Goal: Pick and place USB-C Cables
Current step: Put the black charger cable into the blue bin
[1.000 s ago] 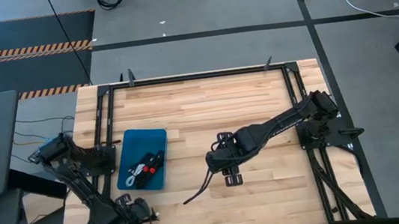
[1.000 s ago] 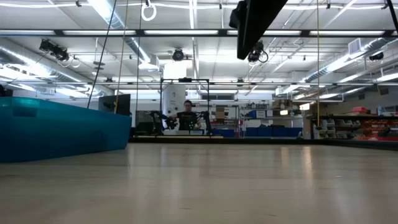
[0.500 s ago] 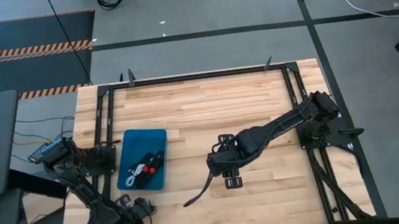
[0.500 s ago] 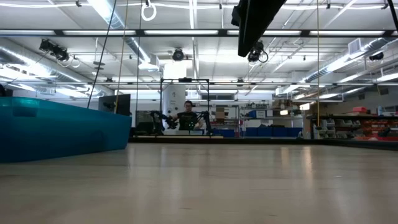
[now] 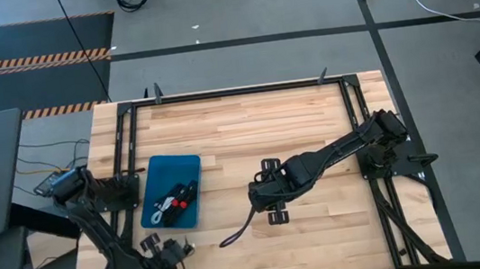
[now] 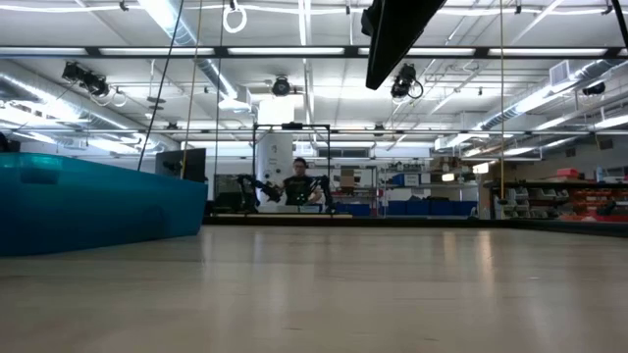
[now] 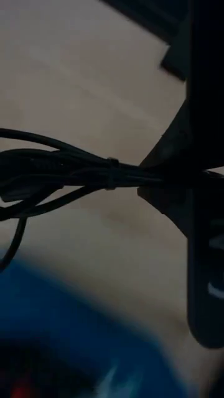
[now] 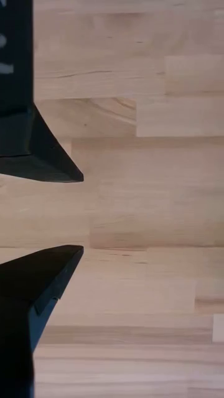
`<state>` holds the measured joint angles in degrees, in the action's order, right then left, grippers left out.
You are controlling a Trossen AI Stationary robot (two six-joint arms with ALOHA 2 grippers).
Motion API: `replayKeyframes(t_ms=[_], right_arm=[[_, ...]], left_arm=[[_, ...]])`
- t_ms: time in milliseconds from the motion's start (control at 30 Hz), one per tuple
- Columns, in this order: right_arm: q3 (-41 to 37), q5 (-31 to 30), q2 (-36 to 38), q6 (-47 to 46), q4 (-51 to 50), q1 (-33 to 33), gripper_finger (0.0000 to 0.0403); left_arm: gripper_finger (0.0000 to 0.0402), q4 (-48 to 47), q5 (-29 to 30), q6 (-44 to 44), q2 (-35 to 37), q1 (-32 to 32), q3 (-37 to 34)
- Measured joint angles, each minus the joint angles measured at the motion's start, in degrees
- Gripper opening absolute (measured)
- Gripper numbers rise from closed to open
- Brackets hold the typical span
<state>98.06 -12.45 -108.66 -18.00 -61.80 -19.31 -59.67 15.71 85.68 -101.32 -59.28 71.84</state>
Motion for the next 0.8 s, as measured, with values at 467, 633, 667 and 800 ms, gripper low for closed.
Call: replayKeyframes(t_ms=[467,633,667,800], right_arm=[[0.0,0.01,0.0,0.16,0.02,-0.23,0.0181],[0.0,0.02,0.0,0.87,0.02,-0.46,0.0181],[0.0,0.0,0.0,1.12,0.02,-0.48,0.0181],[0.0,-0.02,0.0,1.26,0.04,-0.51,0.0181]], left_arm=[[0.0019,-30.17,5.81,-3.89,2.43,14.34,11.27],[0.002,-30.28,5.31,-7.52,2.34,18.74,11.21],[0.0021,-30.3,5.2,-8.81,2.34,19.69,11.21],[0.0019,-30.3,5.18,-13.7,2.34,23.41,11.23]])
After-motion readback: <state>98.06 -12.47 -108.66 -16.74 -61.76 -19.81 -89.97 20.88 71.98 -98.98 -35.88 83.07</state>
